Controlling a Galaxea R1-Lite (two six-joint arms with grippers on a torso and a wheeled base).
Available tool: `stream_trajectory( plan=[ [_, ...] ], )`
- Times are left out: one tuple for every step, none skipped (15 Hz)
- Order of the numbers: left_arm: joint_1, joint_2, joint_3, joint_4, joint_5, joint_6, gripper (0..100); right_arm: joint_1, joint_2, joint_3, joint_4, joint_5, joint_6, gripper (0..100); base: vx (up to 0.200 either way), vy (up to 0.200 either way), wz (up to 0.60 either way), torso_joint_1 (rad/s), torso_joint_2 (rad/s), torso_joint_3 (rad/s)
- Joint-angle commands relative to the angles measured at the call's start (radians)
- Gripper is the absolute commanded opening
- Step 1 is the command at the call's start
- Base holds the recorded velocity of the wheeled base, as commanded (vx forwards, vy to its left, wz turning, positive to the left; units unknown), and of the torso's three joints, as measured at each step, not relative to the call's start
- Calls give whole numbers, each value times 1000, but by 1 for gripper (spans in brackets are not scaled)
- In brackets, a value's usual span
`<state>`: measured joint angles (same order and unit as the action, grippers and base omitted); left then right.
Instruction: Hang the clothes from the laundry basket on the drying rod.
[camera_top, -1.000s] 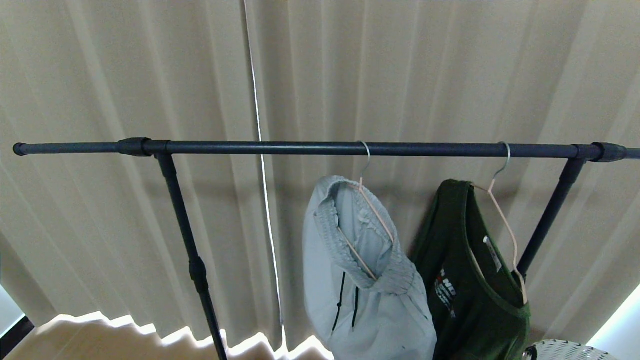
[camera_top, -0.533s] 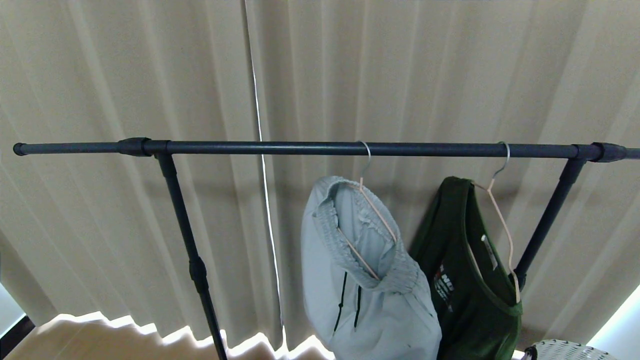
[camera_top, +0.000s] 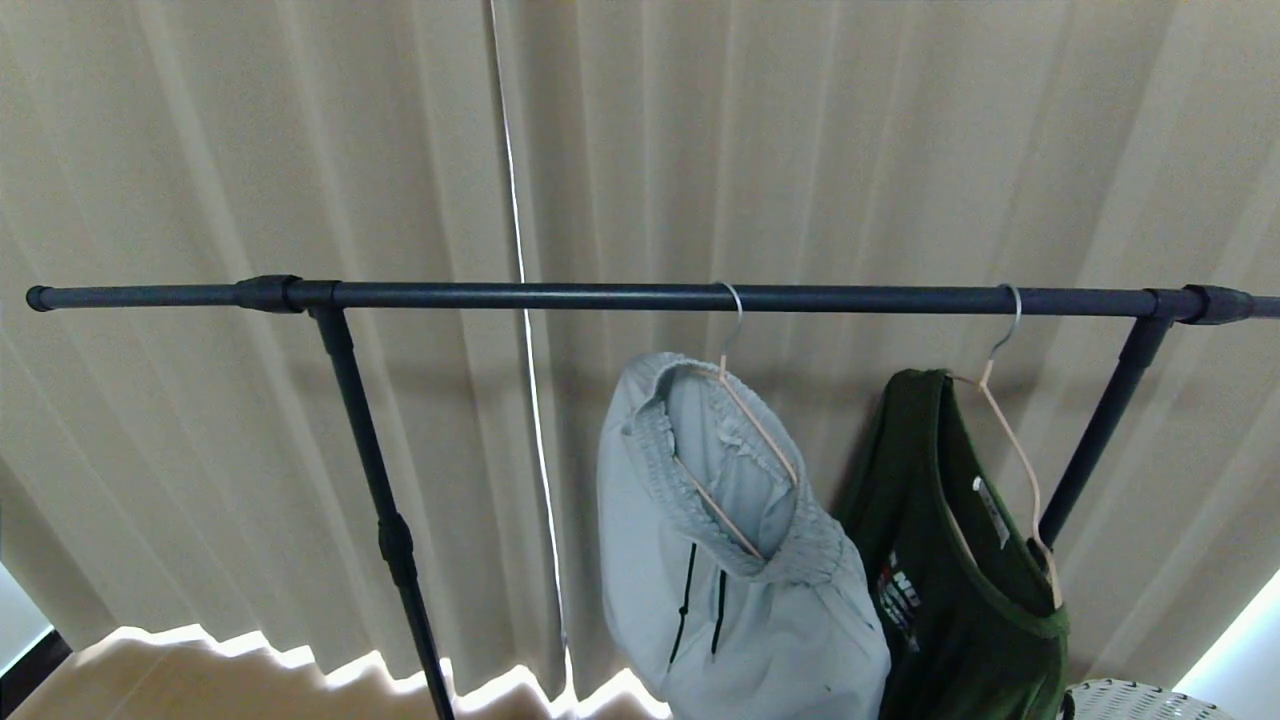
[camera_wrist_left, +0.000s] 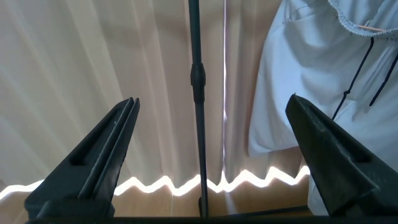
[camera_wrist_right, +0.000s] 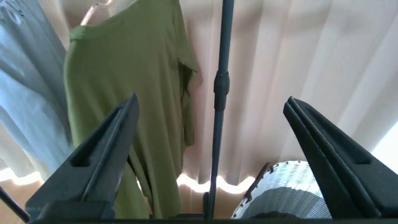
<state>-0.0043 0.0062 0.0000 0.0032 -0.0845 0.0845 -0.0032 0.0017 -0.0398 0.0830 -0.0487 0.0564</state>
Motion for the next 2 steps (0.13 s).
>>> stream_trajectory(
  plan=[
    [0, 1, 0, 0, 0, 0, 100, 0, -2, 0, 0, 0, 2, 100, 0, 0, 0, 0, 0, 0],
    [0, 1, 0, 0, 0, 0, 100, 0, -2, 0, -2, -2, 2, 100, 0, 0, 0, 0, 0, 0]
  ],
)
